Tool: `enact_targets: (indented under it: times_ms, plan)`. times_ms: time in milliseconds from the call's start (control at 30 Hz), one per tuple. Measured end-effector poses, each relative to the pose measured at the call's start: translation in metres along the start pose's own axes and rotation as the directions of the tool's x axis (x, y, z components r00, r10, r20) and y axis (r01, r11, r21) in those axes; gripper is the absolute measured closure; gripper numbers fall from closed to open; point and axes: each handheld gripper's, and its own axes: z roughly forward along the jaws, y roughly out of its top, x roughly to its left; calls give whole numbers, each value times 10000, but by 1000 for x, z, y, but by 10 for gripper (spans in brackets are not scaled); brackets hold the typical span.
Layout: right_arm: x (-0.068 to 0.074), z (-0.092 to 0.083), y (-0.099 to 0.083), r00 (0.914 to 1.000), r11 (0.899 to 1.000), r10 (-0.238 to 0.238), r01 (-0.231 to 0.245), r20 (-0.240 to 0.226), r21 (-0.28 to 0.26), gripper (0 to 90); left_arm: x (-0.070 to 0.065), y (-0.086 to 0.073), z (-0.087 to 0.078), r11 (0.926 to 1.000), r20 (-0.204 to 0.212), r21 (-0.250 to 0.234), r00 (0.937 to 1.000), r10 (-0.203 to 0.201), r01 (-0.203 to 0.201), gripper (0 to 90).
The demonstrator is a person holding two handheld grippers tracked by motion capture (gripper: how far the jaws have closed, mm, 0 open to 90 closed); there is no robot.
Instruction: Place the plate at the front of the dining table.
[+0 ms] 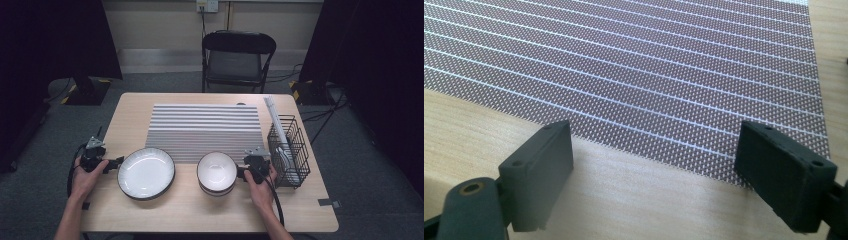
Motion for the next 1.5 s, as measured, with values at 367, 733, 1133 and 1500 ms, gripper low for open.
enact_targets:
  times_ms: [367,733,1133,1500]
  plan:
    - [1,0,0,9999,10000,46,-46,114,-4,152,1,0,-1,9999,-48,10,9999,-105,105,150]
    - [7,-7,2,10000,9995,5,-4,-25,329,273,4,8,-6,9974,928,453,9939,-600,560,246]
    - [5,-23,15,9989,9998,167,-172,-431,-119,300,-6,15,-15,9994,928,278,9954,-240,215,247]
    - [5,-35,25,9984,9991,-216,197,-517,-368,329,-13,29,-36,9963,884,-765,9955,-333,401,261]
